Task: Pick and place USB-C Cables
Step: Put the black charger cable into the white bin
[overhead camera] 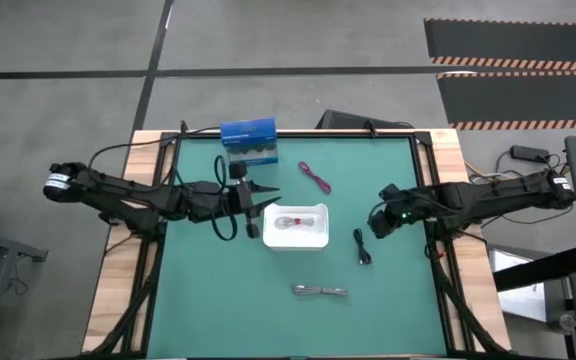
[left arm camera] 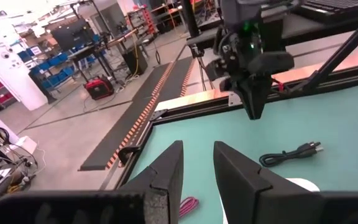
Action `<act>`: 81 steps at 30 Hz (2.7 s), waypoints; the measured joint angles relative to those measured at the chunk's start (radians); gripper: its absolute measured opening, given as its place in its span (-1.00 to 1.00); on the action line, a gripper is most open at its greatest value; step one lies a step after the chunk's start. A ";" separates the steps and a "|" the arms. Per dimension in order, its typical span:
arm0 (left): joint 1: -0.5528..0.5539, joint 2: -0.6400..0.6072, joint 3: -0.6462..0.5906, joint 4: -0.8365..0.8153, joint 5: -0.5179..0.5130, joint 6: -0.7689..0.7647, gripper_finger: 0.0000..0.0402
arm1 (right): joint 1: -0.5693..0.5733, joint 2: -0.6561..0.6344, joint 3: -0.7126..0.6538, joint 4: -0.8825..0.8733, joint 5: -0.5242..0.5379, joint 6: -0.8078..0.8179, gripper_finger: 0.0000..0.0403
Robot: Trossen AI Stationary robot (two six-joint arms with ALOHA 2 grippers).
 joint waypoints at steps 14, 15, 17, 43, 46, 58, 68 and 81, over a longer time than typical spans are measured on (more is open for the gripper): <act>0.000 0.008 -0.004 -0.033 -0.103 0.000 -0.63 | 0.100 0.355 0.240 -0.230 -0.132 0.158 -0.71; 0.000 0.008 -0.004 -0.035 -0.102 0.000 -0.63 | 0.113 0.375 0.251 -0.226 -0.133 0.169 -0.71; 0.000 0.008 -0.004 -0.050 -0.103 -0.001 -0.63 | 0.138 0.421 0.270 -0.230 -0.133 0.193 -0.71; 0.000 0.005 -0.005 -0.137 -0.234 0.028 -0.63 | 0.178 0.724 0.391 -0.249 -0.070 0.170 -0.05; 0.000 0.004 -0.005 -0.137 -0.236 0.029 -0.63 | 0.176 0.737 0.388 -0.246 -0.045 0.175 0.03; 0.000 -0.002 -0.005 -0.137 -0.252 0.030 -0.63 | 0.176 0.809 0.380 -0.239 0.003 0.167 0.07; 0.000 -0.002 -0.005 -0.138 -0.252 0.030 -0.63 | 0.176 0.880 0.380 -0.228 0.020 0.147 0.07; 0.000 -0.002 -0.005 -0.138 -0.251 0.030 -0.63 | 0.176 0.877 0.377 -0.213 0.018 0.160 -0.30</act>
